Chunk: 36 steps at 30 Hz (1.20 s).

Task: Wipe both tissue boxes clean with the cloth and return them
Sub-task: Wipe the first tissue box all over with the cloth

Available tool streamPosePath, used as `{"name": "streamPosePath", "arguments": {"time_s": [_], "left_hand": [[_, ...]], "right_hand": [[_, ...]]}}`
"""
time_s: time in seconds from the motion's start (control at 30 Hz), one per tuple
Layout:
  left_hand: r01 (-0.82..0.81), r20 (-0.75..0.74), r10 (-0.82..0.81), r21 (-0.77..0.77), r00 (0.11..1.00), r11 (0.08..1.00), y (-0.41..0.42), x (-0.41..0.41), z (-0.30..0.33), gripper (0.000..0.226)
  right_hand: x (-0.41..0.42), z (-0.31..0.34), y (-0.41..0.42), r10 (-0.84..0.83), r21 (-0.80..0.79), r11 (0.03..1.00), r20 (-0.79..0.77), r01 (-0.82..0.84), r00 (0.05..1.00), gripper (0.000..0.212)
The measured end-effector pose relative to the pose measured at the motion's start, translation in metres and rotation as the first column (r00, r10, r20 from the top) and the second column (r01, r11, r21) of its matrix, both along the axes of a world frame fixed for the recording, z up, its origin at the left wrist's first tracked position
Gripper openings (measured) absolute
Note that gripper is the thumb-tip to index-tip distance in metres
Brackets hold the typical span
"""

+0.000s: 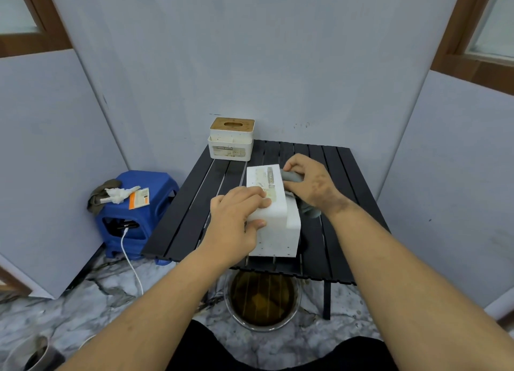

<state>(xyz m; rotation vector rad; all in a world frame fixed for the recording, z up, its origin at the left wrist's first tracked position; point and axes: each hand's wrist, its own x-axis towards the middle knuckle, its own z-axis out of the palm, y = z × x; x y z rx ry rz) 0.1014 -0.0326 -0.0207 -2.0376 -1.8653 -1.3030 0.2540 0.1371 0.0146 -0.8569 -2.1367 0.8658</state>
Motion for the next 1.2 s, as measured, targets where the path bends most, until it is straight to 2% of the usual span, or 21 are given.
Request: {"name": "streamPosePath", "arguments": {"time_s": [0.1,0.23,0.33,0.63,0.77,0.87,1.07,1.2], "left_hand": [[-0.012,-0.006,0.012,0.01,1.0,1.0,-0.001,0.0,-0.001,0.039],[-0.006,-0.001,0.006,0.009,1.0,1.0,0.0,0.003,0.001,0.038],[-0.03,-0.039,0.031,0.016,0.999,0.999,-0.002,0.002,0.001,0.034],[-0.031,-0.003,0.031,-0.01,1.0,0.999,-0.003,-0.001,0.002,0.038],[-0.028,0.032,0.029,-0.016,0.999,0.999,-0.002,0.0,0.002,0.039],[-0.028,0.009,0.028,-0.026,1.0,0.999,-0.003,-0.001,0.002,0.039],[-0.008,0.004,0.009,-0.075,1.0,0.997,-0.003,0.0,0.005,0.041],[0.004,0.001,-0.004,-0.078,1.0,0.997,-0.002,-0.002,0.006,0.044]], "right_hand": [[0.017,0.005,0.008,0.026,-0.045,0.999,0.019,-0.025,0.999,0.032],[0.014,0.009,0.001,-0.07,0.025,0.997,-0.001,0.07,0.998,0.03],[-0.001,0.003,-0.012,-0.042,0.057,0.998,0.016,0.041,0.999,0.023],[0.062,0.02,-0.023,-0.015,0.128,0.992,0.242,-0.017,0.97,0.03],[0.066,0.016,-0.066,0.012,0.105,0.994,0.225,-0.037,0.974,0.026],[0.065,0.01,-0.087,0.023,0.19,0.978,0.292,-0.082,0.956,0.027],[0.078,0.009,-0.08,0.121,0.138,0.98,0.167,-0.145,0.978,0.029],[0.057,0.007,-0.076,0.035,0.035,0.999,0.052,-0.037,0.998,0.03]]}}
